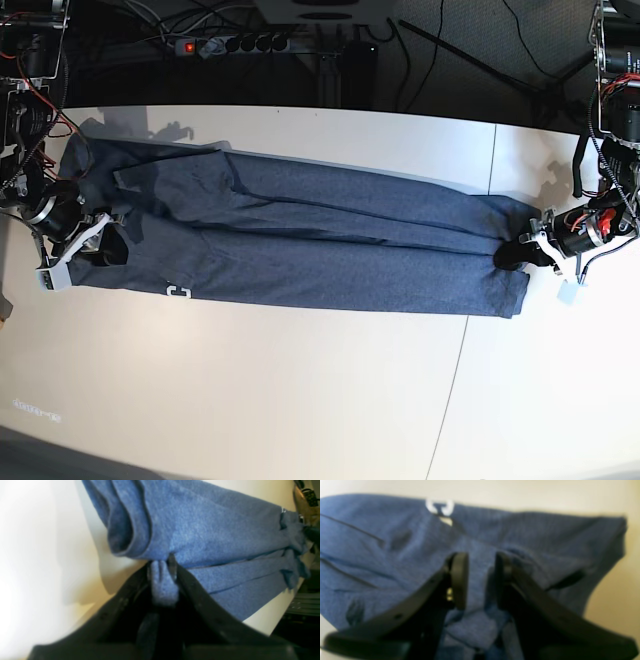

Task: Fold the T-shirt properly
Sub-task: 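Regrasp the strip end with the left gripper and pull it taut, then lift the strip end with the left gripper and fold it toward the right gripper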

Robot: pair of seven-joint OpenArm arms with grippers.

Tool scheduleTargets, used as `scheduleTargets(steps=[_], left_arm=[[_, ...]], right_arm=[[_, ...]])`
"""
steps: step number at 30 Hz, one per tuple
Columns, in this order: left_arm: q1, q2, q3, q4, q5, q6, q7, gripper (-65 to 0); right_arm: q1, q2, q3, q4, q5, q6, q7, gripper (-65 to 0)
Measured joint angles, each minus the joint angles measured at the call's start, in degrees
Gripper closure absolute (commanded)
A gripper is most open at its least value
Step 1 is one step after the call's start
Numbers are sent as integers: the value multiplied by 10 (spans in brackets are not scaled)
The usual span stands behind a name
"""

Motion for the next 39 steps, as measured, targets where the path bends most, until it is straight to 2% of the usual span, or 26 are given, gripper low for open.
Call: scheduleTargets(steps=[7,13,19,25,29,31,36,39], left_arm=[[4,-43,-34,-3,23,0,23,0],[7,-89,-95,-2,36,2,49,0],[8,-115,-102,60,38,5,88,0],[52,-102,-102,259,63,14,94,0],[97,-66,-98,432,118,14,92,0],[123,-49,-97,501,151,14,72,0],[172,-12,-90,560,184,15,51,0],[166,19,-44,560,224,15,38,0]], right_arm=[[0,0,19,23,2,0,-6,-193],[0,0,40,24,2,0,-13,-193],[0,0,41,24,0,0,-18,-193],[0,-2,41,24,-3,0,-21,-193],[0,-3,41,24,-2,0,-20,-193],[0,-3,41,25,-3,0,-22,-193],[-2,-3,41,22,-11,0,-29,-193],[-3,-3,41,21,-11,0,-29,-193]])
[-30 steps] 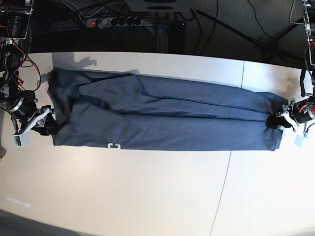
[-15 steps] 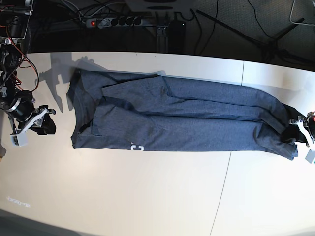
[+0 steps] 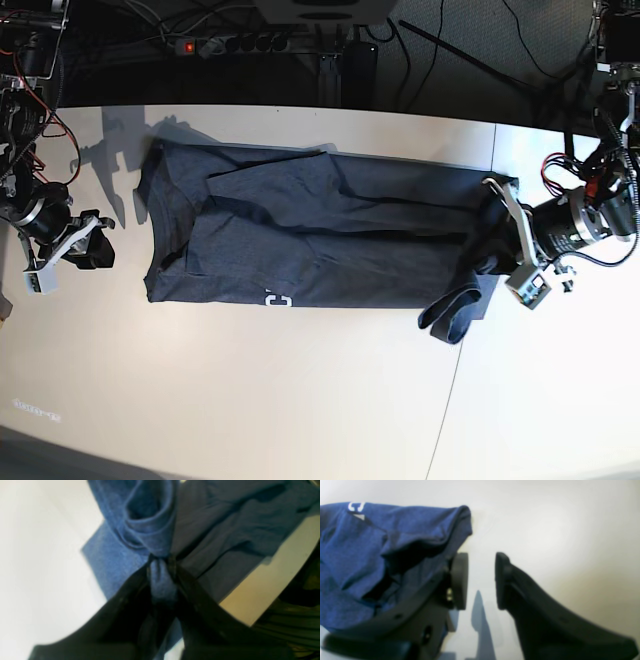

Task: Fold the T-shirt properly
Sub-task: 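Lift the strip end with the left gripper and fold it toward the right gripper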

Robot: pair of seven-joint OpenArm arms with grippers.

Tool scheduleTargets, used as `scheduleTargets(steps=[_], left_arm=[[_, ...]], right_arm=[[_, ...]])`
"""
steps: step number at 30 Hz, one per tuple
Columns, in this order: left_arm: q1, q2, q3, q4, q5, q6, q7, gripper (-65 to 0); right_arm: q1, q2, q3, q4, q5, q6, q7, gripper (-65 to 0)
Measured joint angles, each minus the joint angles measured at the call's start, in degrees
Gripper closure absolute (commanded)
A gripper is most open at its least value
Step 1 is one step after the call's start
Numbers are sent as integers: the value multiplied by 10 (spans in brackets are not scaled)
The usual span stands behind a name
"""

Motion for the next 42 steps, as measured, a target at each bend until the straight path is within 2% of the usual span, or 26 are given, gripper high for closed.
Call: scheduleTargets(steps=[5,8,10,19,23,27,28,30,31,32,37,42], left_arm=[[-2,50,101,0,90,0,-14,0],[-8,71,137,-8,158,14,-39,0],[-24,86,150,-27,179,21,-42,0],[-80,146,153,-106,184,39,-41,0],[-80,153,155,-106,157,40,-4,0],[-79,153,167,-106,149,40,1,0],[-79,153,171,-106,146,40,0,-62],[-79,157,177,-106,143,40,0,-283],[-79,158,179,-106,142,40,0,-360],[-79,160,181,-106,139,40,0,-391],[-78,166,182,-75,85,41,24,-391],[-78,165,155,-51,81,41,24,-391]], right_arm=[[-2,0,0,-1,0,0,0,-193],[-3,0,0,-2,-2,0,0,-193],[-4,0,0,-2,-2,0,-1,-193],[-5,0,0,-2,-2,0,0,-193],[-5,0,0,-2,-2,0,0,-193],[-5,0,0,-2,-2,0,0,-193],[-5,0,0,-2,-2,0,0,-193],[-5,0,0,-2,-2,0,0,-193],[-5,0,0,-2,-2,0,0,-193],[-5,0,0,-2,-2,0,0,-193],[-5,0,0,-2,-2,0,0,-193],[-8,0,0,-3,-2,0,0,-193]])
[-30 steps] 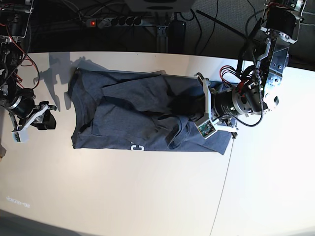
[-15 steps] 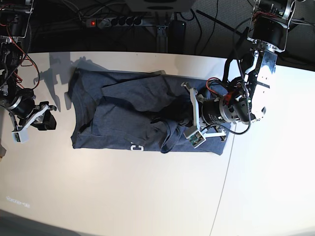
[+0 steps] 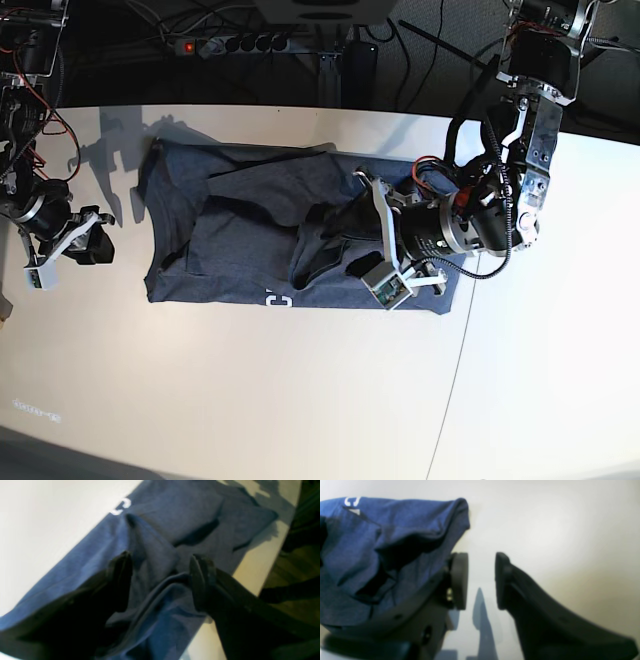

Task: Fold the T-shirt properly
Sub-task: 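Lift the strip end with the left gripper and fold it toward the right gripper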

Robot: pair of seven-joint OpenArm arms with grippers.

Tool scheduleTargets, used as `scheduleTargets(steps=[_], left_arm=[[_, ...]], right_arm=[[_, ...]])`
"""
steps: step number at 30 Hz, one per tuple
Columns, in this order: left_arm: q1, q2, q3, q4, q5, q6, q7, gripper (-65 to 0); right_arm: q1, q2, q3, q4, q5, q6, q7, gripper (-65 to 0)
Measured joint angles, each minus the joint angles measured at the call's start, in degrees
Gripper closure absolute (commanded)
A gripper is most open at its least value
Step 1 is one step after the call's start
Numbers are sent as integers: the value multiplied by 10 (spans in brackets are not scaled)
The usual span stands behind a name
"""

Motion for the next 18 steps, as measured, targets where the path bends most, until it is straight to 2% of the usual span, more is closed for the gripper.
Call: scheduleTargets(steps=[8,9,10,13,14,18], left_arm=[[0,0,-116,2,-18,0,0,-385],[0,0,-133,2,-17,0,1,-354],[0,-1,-148,2,-17,0,0,-289],[3,-8,-174,-1,-17,0,-5,-31],[5,-9,-175,-5,-17,0,-5,0],[36,-9,-173,-12,-31,-16,-7,0]], right_arm=[[-6,0,0,-2,0,0,4,-193],[-6,0,0,-2,0,0,4,-193],[-6,0,0,-2,0,0,4,-193],[-6,0,0,-2,0,0,4,-193],[-6,0,0,-2,0,0,4,-193],[-6,0,0,-2,0,0,6,-193]])
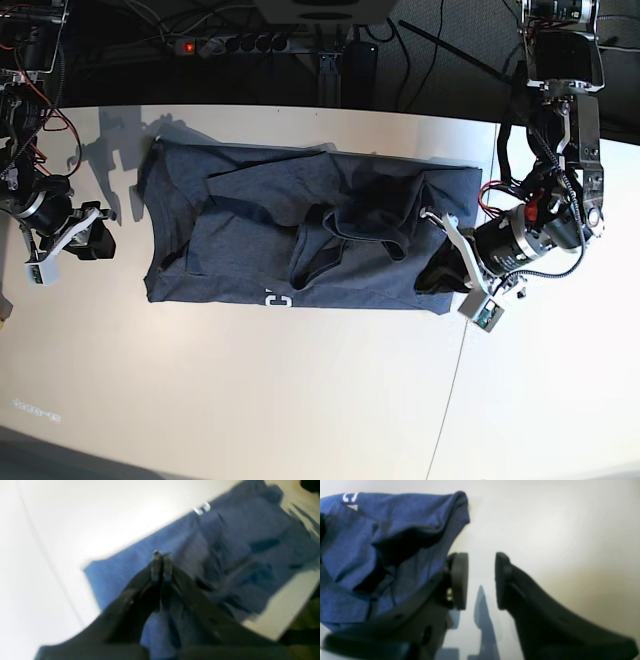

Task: Fold the T-shirt properly
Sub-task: 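Lift the strip end with the left gripper and fold it toward the right gripper, then lay the folded end down, open the left gripper and withdraw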

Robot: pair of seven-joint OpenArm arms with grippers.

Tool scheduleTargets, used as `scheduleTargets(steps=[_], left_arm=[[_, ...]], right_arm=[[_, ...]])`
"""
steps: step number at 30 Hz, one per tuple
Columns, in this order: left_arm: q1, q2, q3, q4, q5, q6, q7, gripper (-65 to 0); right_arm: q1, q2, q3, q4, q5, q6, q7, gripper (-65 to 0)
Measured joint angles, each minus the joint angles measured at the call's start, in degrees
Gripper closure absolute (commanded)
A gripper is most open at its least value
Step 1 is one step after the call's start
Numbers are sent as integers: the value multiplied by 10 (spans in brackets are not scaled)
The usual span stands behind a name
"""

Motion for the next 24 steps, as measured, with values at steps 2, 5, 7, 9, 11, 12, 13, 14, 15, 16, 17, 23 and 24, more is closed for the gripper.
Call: scheduleTargets(steps=[2,5,7,9,11,12,13,14,15,16,17,23,24], left_arm=[[16,0,6,-1,4,-3,-23,0],[21,5,9,-16,43,-4,-57,0],[21,5,9,-34,50,-4,-70,0],[21,5,9,-47,50,-4,-74,0],[21,8,9,-59,50,-4,-74,0],[21,11,9,-65,50,-4,-71,0],[23,15,9,-69,48,-4,-60,0],[27,19,9,-70,40,-4,-52,0],[32,22,15,-70,24,-4,-45,0],[38,25,23,-70,7,-4,-36,0],[45,28,34,-70,-6,-4,-28,0],[78,50,149,-70,-9,-5,-23,0],[77,52,160,-70,-7,-5,-23,0]], right_arm=[[0,0,0,0,0,0,1,-193],[0,0,0,0,0,0,1,-193],[0,0,0,0,0,0,1,-193],[0,0,0,0,0,0,1,-193],[0,0,0,0,0,0,1,-193],[0,0,0,0,0,0,1,-193],[0,0,0,0,0,0,1,-193],[0,0,0,0,0,0,1,-193],[0,0,0,0,0,0,1,-193],[0,0,0,0,0,0,1,-193],[0,0,0,0,0,0,1,-193],[0,0,0,0,0,0,1,-193],[0,0,0,0,0,0,1,-193]])
